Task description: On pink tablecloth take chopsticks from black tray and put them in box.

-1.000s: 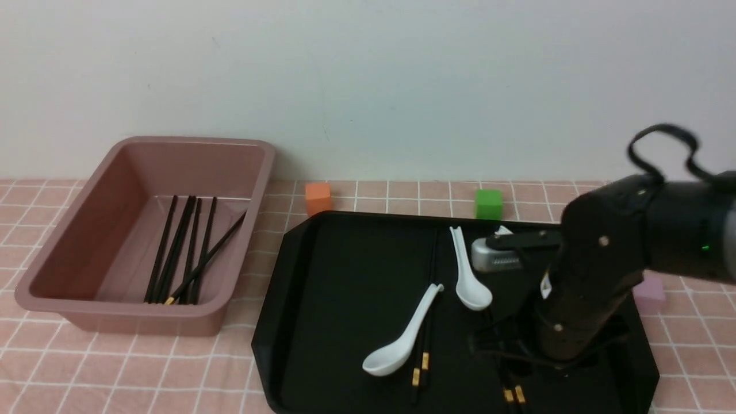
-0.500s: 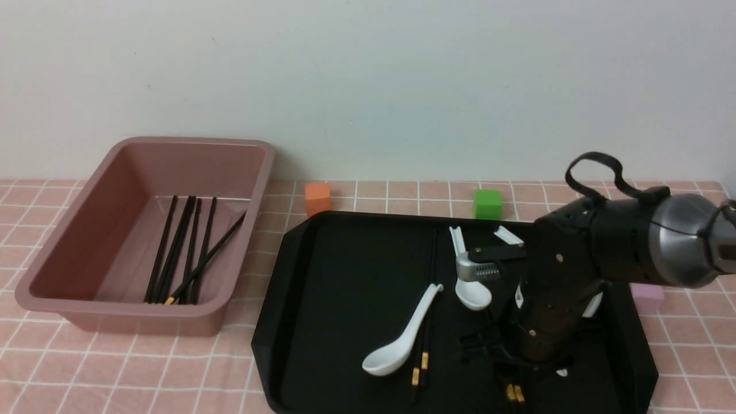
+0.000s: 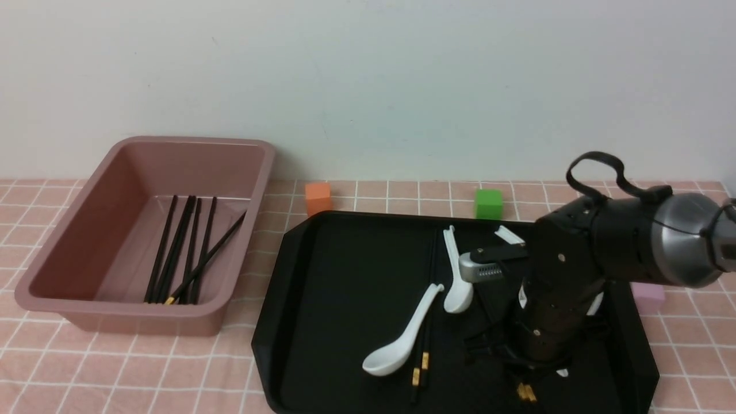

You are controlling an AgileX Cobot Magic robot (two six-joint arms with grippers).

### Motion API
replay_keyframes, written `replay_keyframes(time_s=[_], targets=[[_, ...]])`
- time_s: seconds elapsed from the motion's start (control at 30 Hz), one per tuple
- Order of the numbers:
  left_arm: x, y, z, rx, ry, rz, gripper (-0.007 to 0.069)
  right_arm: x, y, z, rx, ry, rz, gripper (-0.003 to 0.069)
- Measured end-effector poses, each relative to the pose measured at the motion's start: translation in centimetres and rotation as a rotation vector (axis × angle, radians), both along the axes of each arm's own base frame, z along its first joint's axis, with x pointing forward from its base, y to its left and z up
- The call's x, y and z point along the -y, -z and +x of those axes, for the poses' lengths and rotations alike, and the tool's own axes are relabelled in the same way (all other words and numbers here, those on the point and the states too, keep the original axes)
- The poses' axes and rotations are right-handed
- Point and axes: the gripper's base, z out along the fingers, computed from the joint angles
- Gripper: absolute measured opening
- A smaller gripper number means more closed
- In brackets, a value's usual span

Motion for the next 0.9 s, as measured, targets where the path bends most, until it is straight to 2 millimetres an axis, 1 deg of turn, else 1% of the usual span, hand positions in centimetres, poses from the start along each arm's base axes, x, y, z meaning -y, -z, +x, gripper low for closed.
replay_keyframes(time_s=[0.03,0.1,0.13,0.17,0.2,0.23,0.27,0.33,0.4,0.47,0.5,0.57,0.6,0.63,0.67,0.7,0.73,0.77,0.8,0.9], targets=[[0.0,0.0,0.0,0.0,0.0,0.0,0.0239,0.0,-0.1,-0.1,-0.001,0.0,-0.002,0.0146],[0.0,0.0,0.0,0.0,0.0,0.0,0.0239,0.6,-1.9,-0.6,0.02,0.0,-0.022,0.0146],[0.0,0.0,0.0,0.0,0.0,0.0,0.0239,0.7,-2.1,-0.7,0.02,-0.002,-0.03,0.0146],[0.0,0.0,0.0,0.0,0.0,0.0,0.0239,1.2,-3.8,-1.1,0.052,0.006,-0.039,0.0146],[0.0,0.0,0.0,0.0,0.0,0.0,0.0239,1.4,-4.7,-1.4,0.062,0.009,-0.045,0.0146],[0.0,0.0,0.0,0.0,0.0,0.0,0.0239,1.5,-4.9,-1.4,0.066,0.01,-0.045,0.0146],[0.0,0.0,0.0,0.0,0.0,0.0,0.0239,1.8,-6.7,-1.7,0.095,0.018,-0.039,0.0146],[0.0,0.0,0.0,0.0,0.0,0.0,0.0239,1.5,-9.0,-1.8,0.152,0.021,-0.007,0.0146],[0.0,0.0,0.0,0.0,0.0,0.0,0.0239,0.5,-11.2,-1.7,0.215,0.001,0.041,0.0146],[0.0,0.0,0.0,0.0,0.0,0.0,0.0239,-1.7,-13.5,-1.2,0.302,-0.065,0.115,0.0146],[0.0,0.0,0.0,0.0,0.0,0.0,0.0239,-1.9,-13.5,-1.3,0.303,-0.069,0.12,0.0146],[0.0,0.0,0.0,0.0,0.0,0.0,0.0239,-6.3,-16.0,-0.1,0.399,-0.184,0.237,0.0146],[0.0,0.0,0.0,0.0,0.0,0.0,0.0239,-6.5,-16.2,0.1,0.405,-0.19,0.238,0.0146],[0.0,0.0,0.0,0.0,0.0,0.0,0.0239,-9.5,-16.9,1.0,0.436,-0.249,0.3,0.0146],[0.0,0.0,0.0,0.0,0.0,0.0,0.0239,-10.0,-17.0,1.4,0.445,-0.26,0.307,0.0146],[0.0,0.0,0.0,0.0,0.0,0.0,0.0239,-12.6,-17.2,2.3,0.463,-0.3,0.353,0.0146],[0.0,0.0,0.0,0.0,0.0,0.0,0.0239,-14.0,-17.1,2.8,0.468,-0.318,0.379,0.0146],[0.0,0.0,0.0,0.0,0.0,0.0,0.0239,-16.2,-16.7,3.8,0.482,-0.35,0.411,0.0146],[0.0,0.0,0.0,0.0,0.0,0.0,0.0239,-17.8,-16.3,4.5,0.494,-0.375,0.43,0.0146],[0.0,0.0,0.0,0.0,0.0,0.0,0.0239,-20.9,-15.1,6.0,0.532,-0.424,0.465,0.0146]])
